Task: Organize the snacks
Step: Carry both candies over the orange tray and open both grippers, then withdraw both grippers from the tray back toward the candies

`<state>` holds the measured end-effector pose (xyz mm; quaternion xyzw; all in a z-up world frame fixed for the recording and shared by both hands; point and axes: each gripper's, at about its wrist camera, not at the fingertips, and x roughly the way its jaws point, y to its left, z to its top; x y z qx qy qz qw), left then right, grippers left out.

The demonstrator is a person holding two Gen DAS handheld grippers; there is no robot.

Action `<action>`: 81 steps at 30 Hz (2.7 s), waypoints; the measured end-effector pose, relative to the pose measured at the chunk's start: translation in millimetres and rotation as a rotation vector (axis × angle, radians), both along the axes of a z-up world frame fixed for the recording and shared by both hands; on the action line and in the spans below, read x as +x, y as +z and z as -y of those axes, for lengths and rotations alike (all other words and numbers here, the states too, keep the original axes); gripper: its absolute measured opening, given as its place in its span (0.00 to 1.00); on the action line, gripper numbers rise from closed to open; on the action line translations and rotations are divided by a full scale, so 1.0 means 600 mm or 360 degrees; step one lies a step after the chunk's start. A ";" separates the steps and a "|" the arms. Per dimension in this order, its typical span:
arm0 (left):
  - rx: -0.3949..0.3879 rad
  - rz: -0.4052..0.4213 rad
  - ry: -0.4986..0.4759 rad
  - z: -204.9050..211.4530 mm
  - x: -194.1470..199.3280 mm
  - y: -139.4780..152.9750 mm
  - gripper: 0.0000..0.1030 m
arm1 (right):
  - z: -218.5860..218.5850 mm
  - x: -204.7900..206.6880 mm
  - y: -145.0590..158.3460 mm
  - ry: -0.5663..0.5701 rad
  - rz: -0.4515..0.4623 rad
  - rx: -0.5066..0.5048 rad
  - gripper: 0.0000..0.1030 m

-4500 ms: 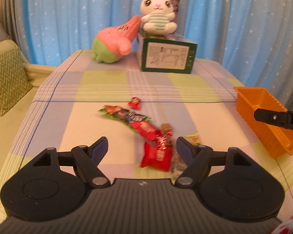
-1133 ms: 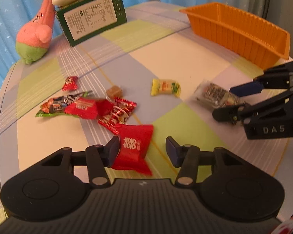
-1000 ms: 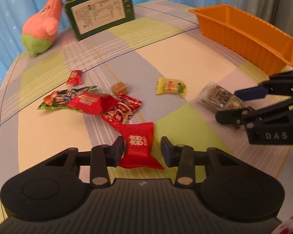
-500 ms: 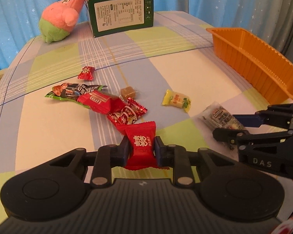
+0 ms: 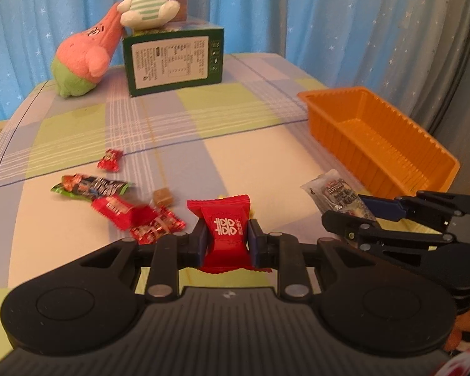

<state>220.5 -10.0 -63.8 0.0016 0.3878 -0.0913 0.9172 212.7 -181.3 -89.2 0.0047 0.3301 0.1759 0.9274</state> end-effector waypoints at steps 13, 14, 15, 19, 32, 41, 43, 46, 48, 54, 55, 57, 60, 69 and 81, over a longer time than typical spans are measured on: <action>-0.0125 0.0142 -0.0156 0.105 0.040 0.065 0.23 | 0.119 0.006 0.067 -0.0283 0.0161 0.0007 0.37; -0.0132 0.0153 -0.0171 0.114 0.042 0.069 0.23 | 0.130 0.006 0.072 -0.0310 0.0171 0.0012 0.37; -0.0140 0.0164 -0.0188 0.126 0.045 0.074 0.23 | 0.140 0.007 0.077 -0.0333 0.0180 0.0016 0.37; -0.0170 0.0180 -0.0243 0.163 0.053 0.081 0.23 | 0.175 0.013 0.090 -0.0412 0.0205 0.0019 0.37; -0.0240 0.0138 -0.0351 0.233 0.097 0.066 0.23 | 0.249 0.049 0.089 -0.0522 0.0147 0.0026 0.37; -0.0225 0.0152 -0.0426 0.268 0.129 0.060 0.23 | 0.288 0.060 0.072 -0.0659 0.0055 0.0073 0.37; -0.0226 0.0147 -0.0438 0.275 0.136 0.056 0.23 | 0.294 0.062 0.068 -0.0682 0.0036 0.0078 0.37; -0.0236 0.0127 -0.0453 0.285 0.148 0.050 0.23 | 0.300 0.066 0.064 -0.0702 0.0004 0.0091 0.37; -0.0236 0.0113 -0.0464 0.292 0.154 0.045 0.23 | 0.303 0.067 0.063 -0.0707 -0.0002 0.0087 0.37; -0.0253 0.0084 -0.0474 0.302 0.168 0.031 0.23 | 0.314 0.071 0.056 -0.0732 -0.0032 0.0109 0.37; -0.0266 0.0082 -0.0481 0.303 0.170 0.028 0.23 | 0.315 0.071 0.055 -0.0735 -0.0036 0.0112 0.37; -0.0280 0.0083 -0.0476 0.303 0.172 0.024 0.31 | 0.316 0.072 0.054 -0.0737 -0.0044 0.0119 0.37; -0.0241 0.0085 -0.0447 0.299 0.174 0.022 0.32 | 0.320 0.072 0.052 -0.0744 -0.0052 0.0134 0.37; -0.0210 0.0061 -0.0291 0.242 0.174 0.022 0.33 | 0.325 0.070 0.054 -0.0736 -0.0045 0.0205 0.37; -0.0186 0.0093 -0.0286 0.214 0.159 0.030 0.35 | 0.327 0.076 0.053 -0.0742 -0.0083 0.0412 0.51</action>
